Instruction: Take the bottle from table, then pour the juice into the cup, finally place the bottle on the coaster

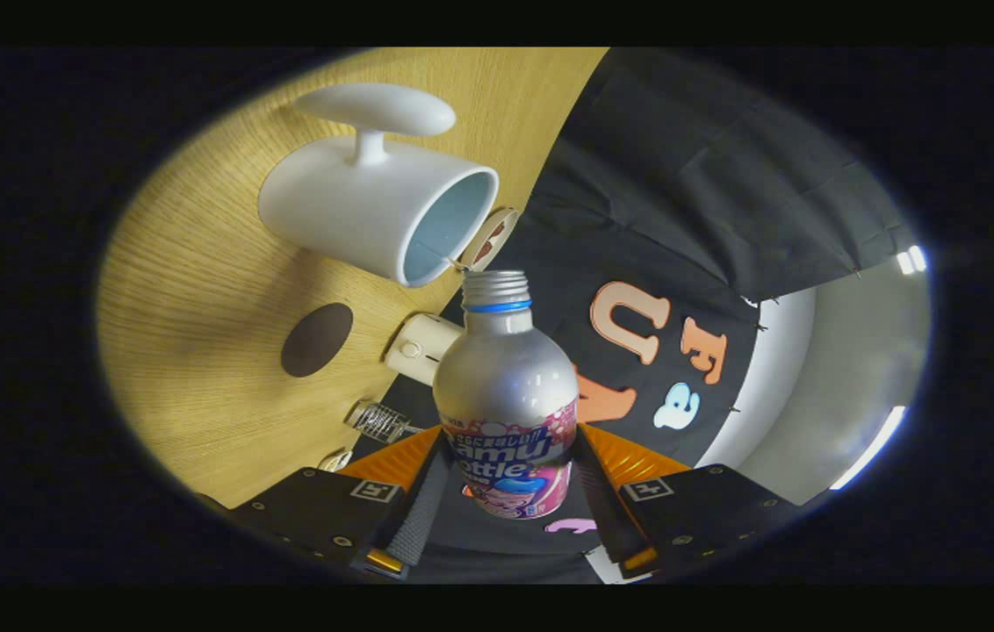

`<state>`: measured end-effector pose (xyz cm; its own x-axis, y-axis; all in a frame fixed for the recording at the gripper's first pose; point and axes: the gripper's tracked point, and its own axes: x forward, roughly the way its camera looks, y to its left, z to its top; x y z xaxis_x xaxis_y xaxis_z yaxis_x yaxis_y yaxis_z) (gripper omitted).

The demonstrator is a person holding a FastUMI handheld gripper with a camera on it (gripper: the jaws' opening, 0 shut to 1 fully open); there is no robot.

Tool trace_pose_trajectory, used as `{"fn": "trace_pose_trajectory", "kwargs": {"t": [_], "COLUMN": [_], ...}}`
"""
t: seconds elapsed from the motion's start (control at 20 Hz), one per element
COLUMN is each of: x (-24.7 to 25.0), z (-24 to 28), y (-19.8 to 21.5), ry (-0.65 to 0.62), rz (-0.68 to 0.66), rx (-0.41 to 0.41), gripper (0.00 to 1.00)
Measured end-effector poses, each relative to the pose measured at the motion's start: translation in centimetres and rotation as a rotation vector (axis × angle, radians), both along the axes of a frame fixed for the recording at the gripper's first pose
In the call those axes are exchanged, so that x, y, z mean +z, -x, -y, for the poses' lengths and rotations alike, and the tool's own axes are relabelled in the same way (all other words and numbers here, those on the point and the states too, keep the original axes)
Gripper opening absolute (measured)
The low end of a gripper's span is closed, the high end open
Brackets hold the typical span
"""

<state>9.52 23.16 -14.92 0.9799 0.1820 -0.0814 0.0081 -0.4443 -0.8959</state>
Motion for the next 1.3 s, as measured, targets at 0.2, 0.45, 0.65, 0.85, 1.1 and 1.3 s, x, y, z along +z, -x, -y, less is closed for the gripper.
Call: {"fn": "trace_pose_trajectory", "kwargs": {"t": [0.2,0.45,0.65,0.85,1.1,1.3], "x": [-1.2,-2.6,-3.0,-2.7,-1.8,-0.5], "z": [0.1,0.4,0.4,0.5,0.3,0.8], "y": [0.1,0.7,1.0,0.5,0.0,-1.0], "ry": [-0.046,-0.200,-0.354,-0.564,-0.872,-1.099], "rz": [-0.044,-0.142,-0.201,-0.269,-0.373,-0.414], "rx": [-0.018,-0.075,-0.112,-0.159,-0.215,-0.248], "gripper": [0.77,0.77,0.77,0.77,0.78,0.78]}}
